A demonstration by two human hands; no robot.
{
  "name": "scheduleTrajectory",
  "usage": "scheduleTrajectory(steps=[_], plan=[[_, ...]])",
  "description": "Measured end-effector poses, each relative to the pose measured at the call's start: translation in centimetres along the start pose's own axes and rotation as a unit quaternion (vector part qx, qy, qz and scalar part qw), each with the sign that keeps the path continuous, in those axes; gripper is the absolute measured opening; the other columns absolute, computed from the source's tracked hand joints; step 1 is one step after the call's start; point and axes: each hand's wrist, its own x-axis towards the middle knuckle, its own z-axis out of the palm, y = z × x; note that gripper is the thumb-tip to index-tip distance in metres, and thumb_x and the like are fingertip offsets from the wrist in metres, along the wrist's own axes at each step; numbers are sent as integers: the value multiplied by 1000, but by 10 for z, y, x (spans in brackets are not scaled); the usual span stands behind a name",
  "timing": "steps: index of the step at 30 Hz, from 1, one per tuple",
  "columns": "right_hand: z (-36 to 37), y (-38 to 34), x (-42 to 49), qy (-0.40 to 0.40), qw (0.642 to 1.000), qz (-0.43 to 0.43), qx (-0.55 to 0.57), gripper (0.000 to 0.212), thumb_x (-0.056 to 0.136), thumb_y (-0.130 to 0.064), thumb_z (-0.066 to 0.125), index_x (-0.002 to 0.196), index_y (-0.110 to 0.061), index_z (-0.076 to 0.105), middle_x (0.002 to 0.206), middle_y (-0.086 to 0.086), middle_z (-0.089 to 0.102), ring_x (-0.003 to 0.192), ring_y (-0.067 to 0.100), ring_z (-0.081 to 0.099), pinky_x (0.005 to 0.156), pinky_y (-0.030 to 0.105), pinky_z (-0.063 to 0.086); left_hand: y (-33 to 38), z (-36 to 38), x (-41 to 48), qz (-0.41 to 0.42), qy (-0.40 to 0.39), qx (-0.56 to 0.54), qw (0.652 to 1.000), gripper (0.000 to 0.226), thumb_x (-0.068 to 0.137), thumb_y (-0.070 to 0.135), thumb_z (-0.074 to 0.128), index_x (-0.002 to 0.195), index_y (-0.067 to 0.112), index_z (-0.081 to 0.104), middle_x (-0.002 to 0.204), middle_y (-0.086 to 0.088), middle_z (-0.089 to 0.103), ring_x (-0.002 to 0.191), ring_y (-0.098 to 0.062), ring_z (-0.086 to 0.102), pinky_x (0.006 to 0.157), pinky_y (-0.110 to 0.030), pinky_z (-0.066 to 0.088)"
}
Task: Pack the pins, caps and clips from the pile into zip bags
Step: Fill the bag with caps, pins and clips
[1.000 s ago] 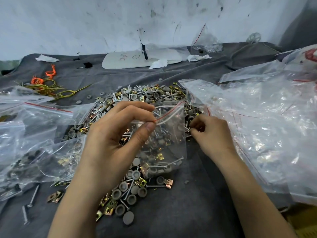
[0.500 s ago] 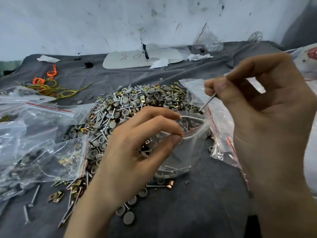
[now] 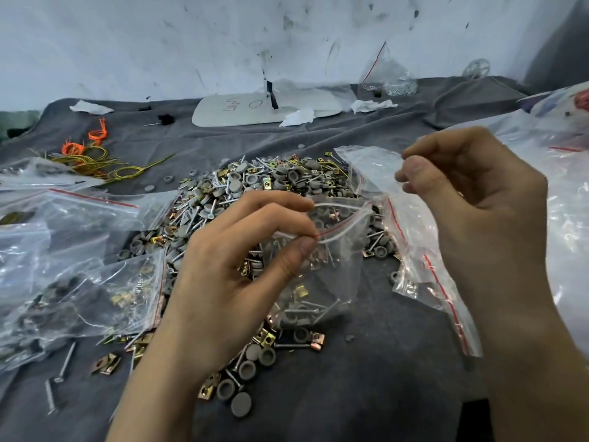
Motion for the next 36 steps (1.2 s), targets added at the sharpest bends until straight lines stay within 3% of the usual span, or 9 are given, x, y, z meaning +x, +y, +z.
scheduleTrajectory(steps=[2,6,9,12,19,24,28,33,36], plan=[[0,17,2,-1,999,48,-24,16,89,-12,64,83,-27,63,76,-6,66,75,8,66,69,18,53,-1,-1,0,-1,2,-4,1000,11,93,30,58,95,24,67,116,5,65,113,-22,64,92,-43,52],[10,62,-1,-127,959,176,-182,15,88,-11,66,83,-25,63,76,-13,62,69,-3,57,61,5,42,-3,-2,1,4,6,13,1000,12,92,27,58,90,22,69,115,2,66,112,-19,64,90,-42,52],[20,83,-8,-172,928,187,-272,10,86,-12,68,87,-21,71,73,-16,58,65,-7,50,57,0,36,-5,-8,1,-13,19,9,1000,10,91,31,57,93,29,67,115,7,66,113,-14,63,90,-36,51],[29,91,-13,-193,903,186,-335,8,85,-17,69,93,-19,73,79,-6,60,71,7,53,67,17,39,-10,-15,-1,-2,40,43,998,9,92,31,56,97,32,63,116,10,66,111,-11,64,90,-33,53],[30,87,-13,-266,864,219,-366,16,81,-18,73,88,-26,61,77,-6,56,76,17,56,63,25,36,-16,-20,-2,8,53,62,997,8,93,29,57,99,32,62,116,9,66,111,-15,65,90,-44,54],[25,89,-11,-300,864,166,-368,16,82,-11,71,85,-25,65,76,-10,47,79,16,52,68,24,36,-13,-18,-2,-2,51,55,997,8,93,31,56,98,32,62,115,8,66,109,-16,65,85,-47,55],[24,90,-10,-325,859,140,-371,13,86,-12,69,93,-23,67,90,-7,44,88,16,49,77,28,41,-9,-12,-1,-10,35,33,999,9,92,31,57,97,31,64,115,8,66,111,-17,64,87,-42,53],[19,84,-7,-281,906,134,-288,20,87,-4,65,83,-23,57,87,-6,56,83,12,54,71,21,37,-8,-11,-1,-24,22,11,999,9,91,32,57,96,31,65,116,7,66,114,-18,63,89,-37,51],[17,70,-5,-202,952,147,-177,26,88,-5,64,87,-29,54,83,-12,61,78,2,60,66,6,42,-8,-12,-1,-26,24,10,999,10,91,32,57,96,31,65,116,7,66,113,-17,63,91,-38,51]])
